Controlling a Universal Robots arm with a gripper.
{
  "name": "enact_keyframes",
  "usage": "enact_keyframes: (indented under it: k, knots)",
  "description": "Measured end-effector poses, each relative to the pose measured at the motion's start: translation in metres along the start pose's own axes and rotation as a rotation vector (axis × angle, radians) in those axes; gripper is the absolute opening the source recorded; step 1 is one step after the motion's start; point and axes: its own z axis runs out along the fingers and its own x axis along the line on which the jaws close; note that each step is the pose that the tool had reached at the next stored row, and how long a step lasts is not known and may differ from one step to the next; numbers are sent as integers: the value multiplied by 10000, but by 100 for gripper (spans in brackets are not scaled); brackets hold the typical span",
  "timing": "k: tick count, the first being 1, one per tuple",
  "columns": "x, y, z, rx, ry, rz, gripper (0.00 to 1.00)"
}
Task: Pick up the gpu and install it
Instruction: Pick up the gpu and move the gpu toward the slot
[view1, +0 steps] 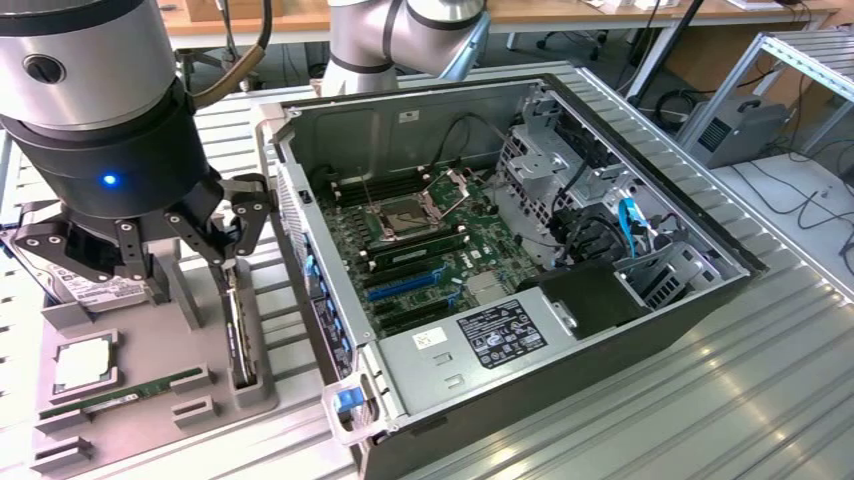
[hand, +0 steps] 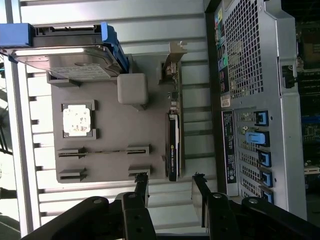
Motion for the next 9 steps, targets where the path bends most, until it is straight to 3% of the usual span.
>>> enact_keyframes:
  k: [9]
  knots:
    - [0, -6, 26, -1, 0, 0, 48]
